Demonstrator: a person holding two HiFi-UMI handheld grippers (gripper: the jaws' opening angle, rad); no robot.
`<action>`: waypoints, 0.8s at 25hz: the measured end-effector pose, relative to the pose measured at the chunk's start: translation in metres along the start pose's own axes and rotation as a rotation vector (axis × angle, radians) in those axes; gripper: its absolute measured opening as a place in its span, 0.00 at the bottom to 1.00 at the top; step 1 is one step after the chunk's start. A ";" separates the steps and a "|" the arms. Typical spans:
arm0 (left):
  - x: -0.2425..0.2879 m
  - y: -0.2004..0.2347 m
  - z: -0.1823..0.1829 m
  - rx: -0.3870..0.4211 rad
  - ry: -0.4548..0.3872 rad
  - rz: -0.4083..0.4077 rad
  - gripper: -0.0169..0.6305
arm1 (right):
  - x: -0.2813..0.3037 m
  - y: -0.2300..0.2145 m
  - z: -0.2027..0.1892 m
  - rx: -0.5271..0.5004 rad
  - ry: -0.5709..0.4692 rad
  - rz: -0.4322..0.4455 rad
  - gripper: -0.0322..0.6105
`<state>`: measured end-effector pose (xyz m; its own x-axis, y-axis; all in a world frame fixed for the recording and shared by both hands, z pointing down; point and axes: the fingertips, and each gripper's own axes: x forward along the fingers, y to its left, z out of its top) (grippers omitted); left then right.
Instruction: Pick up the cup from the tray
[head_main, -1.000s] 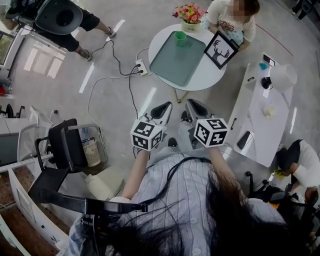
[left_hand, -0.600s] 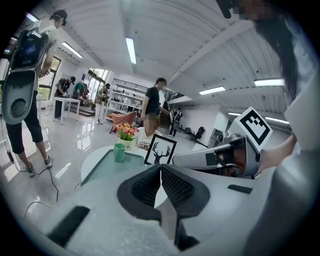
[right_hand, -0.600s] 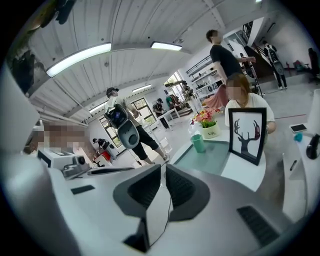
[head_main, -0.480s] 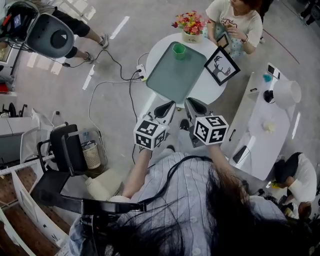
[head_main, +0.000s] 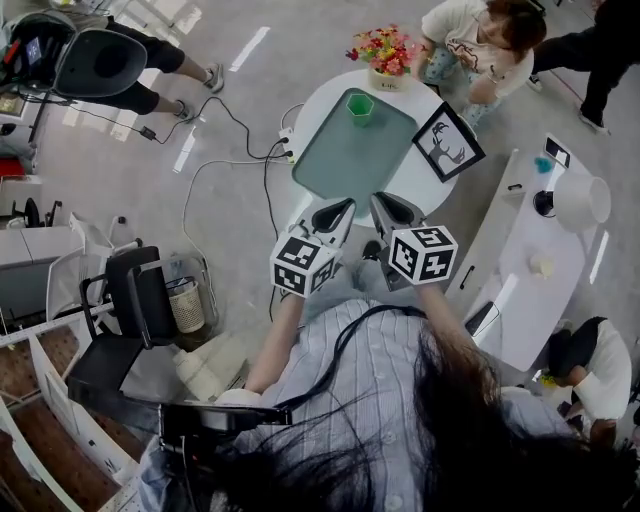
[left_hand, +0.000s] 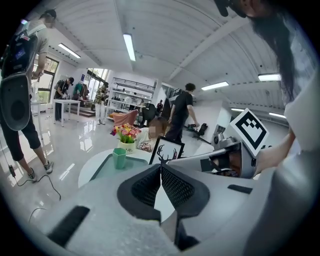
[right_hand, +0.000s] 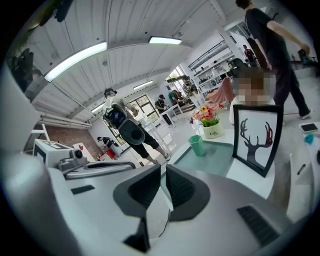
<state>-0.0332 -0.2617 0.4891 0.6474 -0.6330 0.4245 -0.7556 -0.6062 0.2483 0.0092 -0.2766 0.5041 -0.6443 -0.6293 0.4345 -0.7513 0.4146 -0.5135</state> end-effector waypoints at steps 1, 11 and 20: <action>0.001 0.002 0.002 0.001 -0.001 0.003 0.05 | 0.002 -0.001 0.001 0.002 0.002 0.001 0.13; 0.017 0.037 0.015 0.005 -0.006 -0.033 0.05 | 0.033 -0.015 0.008 0.024 0.010 -0.013 0.13; 0.047 0.085 0.032 0.040 0.045 -0.121 0.05 | 0.094 -0.035 0.024 0.002 0.019 -0.062 0.13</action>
<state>-0.0644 -0.3584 0.5021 0.7277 -0.5321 0.4327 -0.6670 -0.6959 0.2660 -0.0219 -0.3658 0.5450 -0.5988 -0.6416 0.4795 -0.7898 0.3735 -0.4865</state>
